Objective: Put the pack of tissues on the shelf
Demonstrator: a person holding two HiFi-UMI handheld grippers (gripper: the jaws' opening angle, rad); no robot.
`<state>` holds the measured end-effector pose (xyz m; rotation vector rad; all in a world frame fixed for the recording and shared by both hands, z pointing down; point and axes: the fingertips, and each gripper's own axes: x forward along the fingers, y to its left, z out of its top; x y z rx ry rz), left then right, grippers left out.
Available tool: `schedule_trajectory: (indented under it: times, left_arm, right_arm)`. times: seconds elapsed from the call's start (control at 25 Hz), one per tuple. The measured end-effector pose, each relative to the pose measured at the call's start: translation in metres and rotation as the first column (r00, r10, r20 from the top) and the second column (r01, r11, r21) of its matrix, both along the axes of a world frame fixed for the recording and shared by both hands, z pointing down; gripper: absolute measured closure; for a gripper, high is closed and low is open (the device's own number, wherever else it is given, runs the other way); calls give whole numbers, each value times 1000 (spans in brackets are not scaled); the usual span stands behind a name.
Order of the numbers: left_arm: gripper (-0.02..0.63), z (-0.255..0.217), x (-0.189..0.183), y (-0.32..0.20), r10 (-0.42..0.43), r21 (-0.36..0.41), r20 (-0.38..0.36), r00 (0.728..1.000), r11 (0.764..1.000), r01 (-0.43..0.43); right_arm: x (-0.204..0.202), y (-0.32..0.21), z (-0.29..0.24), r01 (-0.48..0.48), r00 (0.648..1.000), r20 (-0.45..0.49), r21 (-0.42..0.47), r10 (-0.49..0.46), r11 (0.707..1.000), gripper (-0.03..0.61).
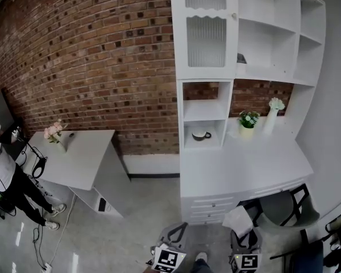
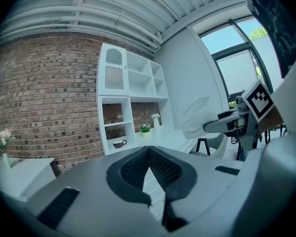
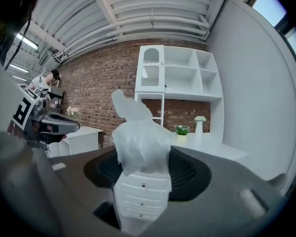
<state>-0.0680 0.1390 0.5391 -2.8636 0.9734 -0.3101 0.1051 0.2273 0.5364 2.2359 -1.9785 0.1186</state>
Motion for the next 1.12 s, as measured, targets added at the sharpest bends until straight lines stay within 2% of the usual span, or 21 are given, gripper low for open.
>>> schedule_trajectory:
  times: [0.6, 0.72, 1.12]
  left_arm:
    - [603, 5, 31, -57, -79, -16, -10, 997, 997, 78]
    - [604, 8, 42, -65, -97, -38, -30, 995, 995, 96]
    - [604, 12, 85, -88, -138, -35, -37, 990, 990, 137]
  right_arm:
    - [36, -61, 11, 79, 996, -31, -39, -81, 996, 327]
    - [47, -71, 10, 92, 995, -42, -39, -94, 995, 327]
    - [89, -98, 16, 134, 990, -40, -39, -135, 990, 327]
